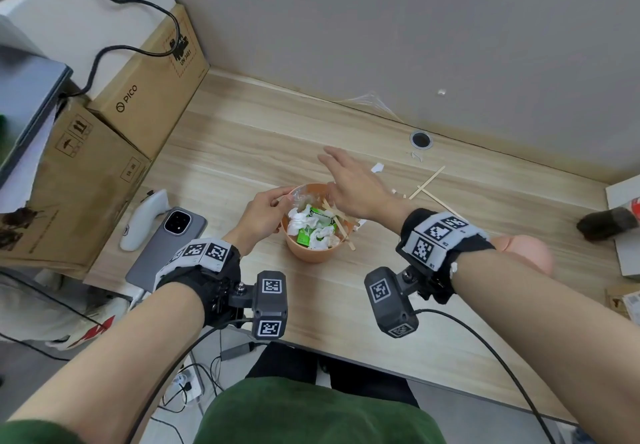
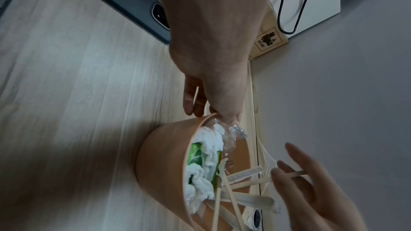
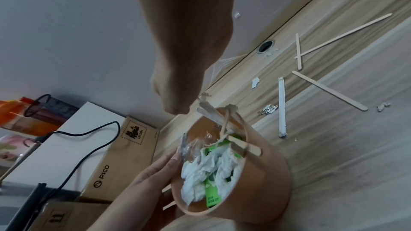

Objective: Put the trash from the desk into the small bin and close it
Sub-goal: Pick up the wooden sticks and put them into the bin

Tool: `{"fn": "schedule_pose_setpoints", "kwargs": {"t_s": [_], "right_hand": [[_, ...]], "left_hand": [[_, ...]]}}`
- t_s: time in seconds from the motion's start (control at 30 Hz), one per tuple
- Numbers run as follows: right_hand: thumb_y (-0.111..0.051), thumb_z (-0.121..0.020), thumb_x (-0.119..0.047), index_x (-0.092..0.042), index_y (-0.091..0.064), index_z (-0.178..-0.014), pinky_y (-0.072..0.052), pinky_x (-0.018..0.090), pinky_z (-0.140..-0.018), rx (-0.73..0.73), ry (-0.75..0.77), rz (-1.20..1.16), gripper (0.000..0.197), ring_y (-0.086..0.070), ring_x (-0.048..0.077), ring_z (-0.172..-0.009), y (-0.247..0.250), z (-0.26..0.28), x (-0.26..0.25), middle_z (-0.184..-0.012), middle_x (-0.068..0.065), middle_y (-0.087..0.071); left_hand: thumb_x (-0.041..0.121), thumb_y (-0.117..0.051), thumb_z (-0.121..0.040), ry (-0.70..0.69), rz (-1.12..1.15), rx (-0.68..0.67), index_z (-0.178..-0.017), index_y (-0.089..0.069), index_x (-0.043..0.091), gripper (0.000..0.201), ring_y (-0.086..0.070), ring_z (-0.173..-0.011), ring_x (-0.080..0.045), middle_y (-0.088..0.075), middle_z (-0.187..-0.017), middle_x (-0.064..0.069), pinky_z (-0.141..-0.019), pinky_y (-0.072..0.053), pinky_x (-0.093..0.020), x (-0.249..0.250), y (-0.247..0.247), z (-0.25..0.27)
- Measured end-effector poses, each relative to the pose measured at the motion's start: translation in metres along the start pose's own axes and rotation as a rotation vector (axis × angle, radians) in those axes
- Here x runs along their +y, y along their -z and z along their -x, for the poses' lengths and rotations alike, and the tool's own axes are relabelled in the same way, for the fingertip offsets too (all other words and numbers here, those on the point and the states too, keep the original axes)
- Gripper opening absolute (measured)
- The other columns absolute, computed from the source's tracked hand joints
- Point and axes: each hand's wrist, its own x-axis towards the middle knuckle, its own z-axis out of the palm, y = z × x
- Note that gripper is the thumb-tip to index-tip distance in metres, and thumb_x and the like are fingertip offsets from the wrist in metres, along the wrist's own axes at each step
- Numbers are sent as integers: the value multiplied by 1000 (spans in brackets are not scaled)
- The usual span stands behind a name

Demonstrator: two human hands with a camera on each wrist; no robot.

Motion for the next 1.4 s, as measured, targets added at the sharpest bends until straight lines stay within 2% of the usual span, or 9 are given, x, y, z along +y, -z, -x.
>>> {"fn": "schedule_pose_setpoints", "kwargs": {"t_s": [0.13,0.4,0.57,0.73,0.87,0.93,1.07,1.2,1.4], "right_hand": [[-44,-89,-2,-12,-49,-130,-46,38,-86,176,67,-28,42,-58,27,-99,11,3,0,-135,5,-46],[-45,-89,0,-7,-67,-104,-49,37,-85,114,85,-81,27,-61,28,-101,9,4,13,-106,9,-66],[-35,-99,-11,-9,-29,-147,-22,32,-115,-6,-15,-79,48,-26,22,-143,2,9,17,-155,7,-29],[-22,-104,-32,-11,-5,-152,-5,26,-117,-308,-76,-123,55,-7,18,-148,-14,25,14,-161,6,-6],[-20,-102,-42,-29,0,-152,-1,24,-118,-262,-85,-416,55,-1,3,-145,-9,47,25,-160,-8,-2],[-23,-101,-46,-35,-13,-150,-10,22,-115,-143,-170,-577,51,-16,-3,-138,0,57,40,-156,-14,-18],[-41,-99,-28,-21,-58,-118,-44,33,-92,-59,-433,-470,27,-59,18,-96,-16,86,93,-115,2,-64],[-63,-86,-17,-10,-52,-126,-43,29,-80,-284,-586,-254,42,-57,25,-95,-59,127,123,-121,15,-56],[-79,-65,-9,-11,-41,-134,-46,31,-91,-245,-567,-308,79,-52,31,-107,-99,144,117,-127,12,-36]], "left_hand": [[33,-51,-100,7,-4,-1,-127,-63,30,30,-53,-70,-15,-64,-80,9,-58,-47,-26,0,-1,0],[35,-52,-99,21,-18,3,-128,-63,31,31,-55,-69,-13,-68,-90,6,-55,-48,-23,-1,0,1],[32,-50,-100,19,-25,11,-128,-62,30,30,-54,-67,-13,-66,-86,8,-54,-47,-22,0,-1,1],[33,-49,-100,37,-22,0,-126,-63,32,29,-66,-81,-23,-70,-91,1,-71,-60,-40,2,-2,0],[35,-49,-100,26,-35,-16,-127,-63,33,30,-67,-87,-24,-70,-99,-2,-73,-60,-41,1,-2,-1],[35,-49,-100,20,-29,-16,-127,-63,34,30,-67,-85,-20,-70,-97,5,-70,-59,-37,0,-3,-2],[33,-50,-100,1,-13,0,-121,-67,36,27,-64,-76,-19,-67,-71,20,-73,-58,-43,-1,-7,-4],[33,-50,-99,-13,-12,-13,-120,-67,36,27,-63,-75,-19,-64,-66,19,-75,-58,-50,2,-13,-4],[35,-51,-99,-15,-37,-25,-125,-65,36,29,-65,-81,-17,-66,-78,18,-79,-59,-48,0,-11,-4]]}}
